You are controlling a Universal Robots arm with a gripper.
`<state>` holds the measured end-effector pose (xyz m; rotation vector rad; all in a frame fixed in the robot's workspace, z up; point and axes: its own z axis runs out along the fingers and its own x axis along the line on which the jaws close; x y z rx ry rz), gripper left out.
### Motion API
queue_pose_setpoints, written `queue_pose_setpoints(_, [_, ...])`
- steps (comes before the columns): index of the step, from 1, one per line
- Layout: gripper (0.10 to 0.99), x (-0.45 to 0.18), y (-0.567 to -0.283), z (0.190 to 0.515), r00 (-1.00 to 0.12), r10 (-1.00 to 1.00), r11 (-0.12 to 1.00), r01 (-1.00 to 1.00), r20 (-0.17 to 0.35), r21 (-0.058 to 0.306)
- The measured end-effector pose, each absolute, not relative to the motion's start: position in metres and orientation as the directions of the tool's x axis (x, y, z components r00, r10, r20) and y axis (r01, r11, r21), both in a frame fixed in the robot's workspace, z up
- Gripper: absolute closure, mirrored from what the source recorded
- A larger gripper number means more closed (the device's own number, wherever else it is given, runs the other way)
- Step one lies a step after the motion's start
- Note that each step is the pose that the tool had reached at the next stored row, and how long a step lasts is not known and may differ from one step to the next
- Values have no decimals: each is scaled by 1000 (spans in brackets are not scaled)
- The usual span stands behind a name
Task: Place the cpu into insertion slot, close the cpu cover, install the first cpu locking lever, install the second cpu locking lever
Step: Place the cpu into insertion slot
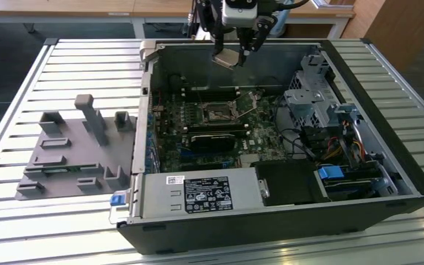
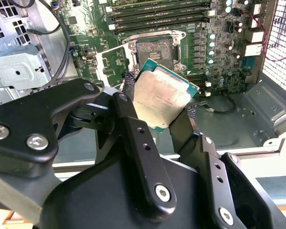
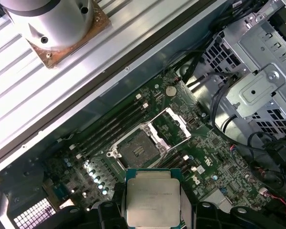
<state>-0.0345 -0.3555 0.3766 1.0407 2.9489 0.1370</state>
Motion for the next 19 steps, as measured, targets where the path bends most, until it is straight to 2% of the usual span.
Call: queue_pose_setpoints(19, [545, -34, -356, 376, -744, 668, 740, 667, 18, 86])
